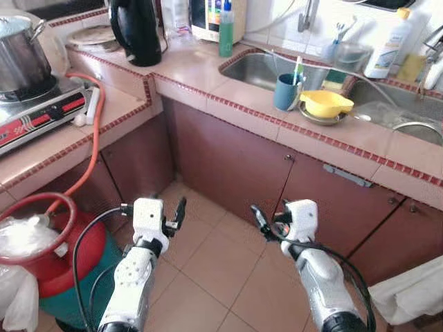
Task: Kitchen organization
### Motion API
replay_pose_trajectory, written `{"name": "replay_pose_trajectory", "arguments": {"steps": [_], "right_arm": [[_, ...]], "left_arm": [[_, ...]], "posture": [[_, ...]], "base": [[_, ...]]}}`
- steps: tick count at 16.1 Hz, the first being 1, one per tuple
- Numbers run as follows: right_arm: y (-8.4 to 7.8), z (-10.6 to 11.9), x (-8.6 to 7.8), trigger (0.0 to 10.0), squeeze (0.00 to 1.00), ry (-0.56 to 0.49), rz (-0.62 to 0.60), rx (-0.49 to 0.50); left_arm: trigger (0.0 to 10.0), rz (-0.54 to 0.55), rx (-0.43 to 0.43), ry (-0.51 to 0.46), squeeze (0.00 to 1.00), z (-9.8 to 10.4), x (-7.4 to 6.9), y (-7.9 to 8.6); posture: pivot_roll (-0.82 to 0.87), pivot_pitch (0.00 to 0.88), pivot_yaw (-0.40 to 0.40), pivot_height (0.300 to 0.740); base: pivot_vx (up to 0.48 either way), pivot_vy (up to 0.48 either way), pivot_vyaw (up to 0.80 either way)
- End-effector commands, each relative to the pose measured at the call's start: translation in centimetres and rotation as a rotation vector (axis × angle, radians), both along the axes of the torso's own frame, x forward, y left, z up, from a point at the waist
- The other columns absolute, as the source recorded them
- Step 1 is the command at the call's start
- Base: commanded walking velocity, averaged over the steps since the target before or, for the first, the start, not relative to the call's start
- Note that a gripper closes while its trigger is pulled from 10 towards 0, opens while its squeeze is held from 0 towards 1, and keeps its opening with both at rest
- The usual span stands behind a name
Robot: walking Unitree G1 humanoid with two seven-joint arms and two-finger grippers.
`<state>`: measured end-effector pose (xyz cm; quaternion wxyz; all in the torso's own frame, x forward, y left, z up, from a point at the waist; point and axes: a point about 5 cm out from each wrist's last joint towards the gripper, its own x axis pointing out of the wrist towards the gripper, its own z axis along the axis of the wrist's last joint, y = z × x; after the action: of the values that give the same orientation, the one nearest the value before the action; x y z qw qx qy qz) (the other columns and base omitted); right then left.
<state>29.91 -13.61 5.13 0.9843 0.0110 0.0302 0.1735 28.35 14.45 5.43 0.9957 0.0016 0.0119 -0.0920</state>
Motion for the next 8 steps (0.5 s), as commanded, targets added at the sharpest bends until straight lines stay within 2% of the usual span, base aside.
{"name": "replay_pose_trajectory", "arguments": {"steps": [1, 3, 5, 6, 8], "right_arm": [[-0.6, 0.2, -0.1, 10.0, 1.00, -0.003, -0.022, -0.016], [-0.9, 0.4, -0.3, 10.0, 1.00, -0.011, -0.024, -0.042], [-1.1, 1.1, -0.3, 10.0, 1.00, -0.017, -0.036, -0.034], [-1.1, 1.4, -0.3, 10.0, 1.00, -0.021, -0.045, -0.038], [-1.0, 2.0, -0.4, 10.0, 1.00, -0.043, -0.040, -0.050]], "left_arm": [[10.0, -0.043, 0.005, 0.019, 1.00, -0.3, -0.8, 0.1], [10.0, -0.090, -0.025, -0.012, 1.00, 0.5, -1.1, 0.0], [10.0, -0.069, -0.003, -0.013, 1.00, 1.2, -1.2, 0.6], [10.0, -0.051, -0.026, -0.016, 1.00, 1.5, -1.3, 0.8], [10.0, -0.057, -0.015, -0.033, 1.00, 2.1, -1.7, 0.8]], "posture": [[-0.02, 0.033, -0.015, 0.740], [-0.03, 0.036, -0.015, 0.740], [-0.03, 0.038, -0.009, 0.740], [-0.03, 0.039, -0.009, 0.740], [-0.03, 0.041, -0.008, 0.740]], "base": [[0.000, 0.000, 0.00], [0.000, 0.000, 0.00], [0.000, 0.000, 0.00], [0.000, 0.000, 0.00], [0.000, 0.000, 0.00]]}}
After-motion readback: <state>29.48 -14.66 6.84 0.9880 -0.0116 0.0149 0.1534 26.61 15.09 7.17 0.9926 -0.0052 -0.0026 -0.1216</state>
